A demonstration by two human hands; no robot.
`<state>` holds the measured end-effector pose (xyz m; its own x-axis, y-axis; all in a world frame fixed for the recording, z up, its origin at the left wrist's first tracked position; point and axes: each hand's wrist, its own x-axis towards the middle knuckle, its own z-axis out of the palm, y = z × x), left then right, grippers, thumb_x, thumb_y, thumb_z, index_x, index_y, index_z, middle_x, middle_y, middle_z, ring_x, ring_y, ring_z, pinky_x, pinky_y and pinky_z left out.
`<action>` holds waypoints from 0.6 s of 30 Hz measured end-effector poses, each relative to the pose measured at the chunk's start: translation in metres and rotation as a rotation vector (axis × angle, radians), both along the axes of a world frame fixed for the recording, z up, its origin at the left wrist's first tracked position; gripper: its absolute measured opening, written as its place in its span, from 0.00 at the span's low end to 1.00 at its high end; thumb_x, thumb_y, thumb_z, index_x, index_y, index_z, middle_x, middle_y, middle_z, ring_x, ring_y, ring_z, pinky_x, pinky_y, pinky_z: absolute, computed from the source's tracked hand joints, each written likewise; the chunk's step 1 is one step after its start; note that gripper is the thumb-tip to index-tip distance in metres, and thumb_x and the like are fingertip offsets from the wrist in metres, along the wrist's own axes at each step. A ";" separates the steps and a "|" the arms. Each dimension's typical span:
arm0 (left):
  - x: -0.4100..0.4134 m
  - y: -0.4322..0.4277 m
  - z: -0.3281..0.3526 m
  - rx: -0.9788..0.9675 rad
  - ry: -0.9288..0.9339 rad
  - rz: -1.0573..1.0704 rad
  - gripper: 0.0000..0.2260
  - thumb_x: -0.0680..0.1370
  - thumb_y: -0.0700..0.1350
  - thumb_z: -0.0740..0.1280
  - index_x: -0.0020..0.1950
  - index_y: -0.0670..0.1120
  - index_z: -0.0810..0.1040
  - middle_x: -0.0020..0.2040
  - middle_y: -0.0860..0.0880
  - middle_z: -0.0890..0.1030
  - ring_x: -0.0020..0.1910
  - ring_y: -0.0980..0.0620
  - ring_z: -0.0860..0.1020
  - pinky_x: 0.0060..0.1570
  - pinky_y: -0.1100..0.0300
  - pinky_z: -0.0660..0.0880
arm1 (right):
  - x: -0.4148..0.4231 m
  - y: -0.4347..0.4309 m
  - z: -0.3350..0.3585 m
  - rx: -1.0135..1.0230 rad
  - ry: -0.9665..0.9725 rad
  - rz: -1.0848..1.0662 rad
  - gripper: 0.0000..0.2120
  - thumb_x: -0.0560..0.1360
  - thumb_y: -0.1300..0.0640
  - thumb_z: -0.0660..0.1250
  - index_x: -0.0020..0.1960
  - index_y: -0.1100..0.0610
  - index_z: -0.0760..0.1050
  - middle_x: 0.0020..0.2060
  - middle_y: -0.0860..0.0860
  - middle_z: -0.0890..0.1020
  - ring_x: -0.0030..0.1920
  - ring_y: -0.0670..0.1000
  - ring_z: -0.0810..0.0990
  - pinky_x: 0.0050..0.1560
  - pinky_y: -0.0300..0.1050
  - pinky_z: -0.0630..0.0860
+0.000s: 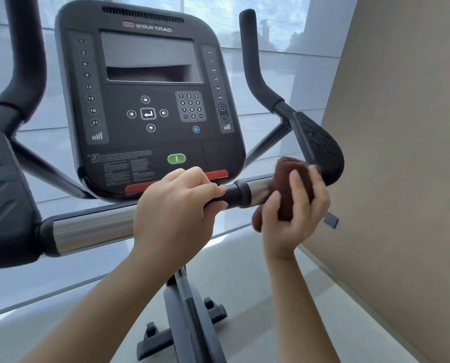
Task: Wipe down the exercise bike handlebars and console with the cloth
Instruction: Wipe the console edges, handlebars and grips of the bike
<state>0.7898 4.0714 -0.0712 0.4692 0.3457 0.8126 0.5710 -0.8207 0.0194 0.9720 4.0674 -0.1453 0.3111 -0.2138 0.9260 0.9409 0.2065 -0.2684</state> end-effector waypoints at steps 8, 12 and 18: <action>-0.001 0.003 -0.002 -0.029 -0.018 -0.037 0.04 0.67 0.45 0.69 0.38 0.47 0.83 0.32 0.51 0.76 0.28 0.47 0.72 0.25 0.62 0.61 | -0.030 -0.009 0.008 -0.120 0.136 -0.053 0.16 0.73 0.57 0.65 0.58 0.62 0.75 0.59 0.61 0.75 0.59 0.59 0.73 0.62 0.50 0.70; -0.003 0.001 -0.002 -0.082 -0.056 -0.085 0.04 0.68 0.45 0.69 0.37 0.47 0.83 0.32 0.52 0.77 0.29 0.48 0.72 0.26 0.61 0.64 | -0.066 -0.014 0.011 -0.178 0.129 -0.029 0.16 0.71 0.58 0.66 0.58 0.58 0.74 0.59 0.60 0.76 0.58 0.58 0.73 0.63 0.46 0.67; -0.020 -0.004 -0.001 -0.216 -0.127 -0.275 0.12 0.73 0.50 0.61 0.47 0.47 0.81 0.42 0.53 0.81 0.39 0.51 0.76 0.38 0.65 0.68 | -0.068 -0.041 0.029 -0.404 0.115 -0.093 0.17 0.69 0.58 0.66 0.58 0.56 0.76 0.57 0.58 0.77 0.53 0.56 0.75 0.57 0.41 0.68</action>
<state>0.7699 4.0670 -0.0720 0.4685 0.3907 0.7924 0.3111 -0.9124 0.2659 0.9036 4.0267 -0.1161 0.4136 0.1270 0.9016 0.9099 -0.0211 -0.4144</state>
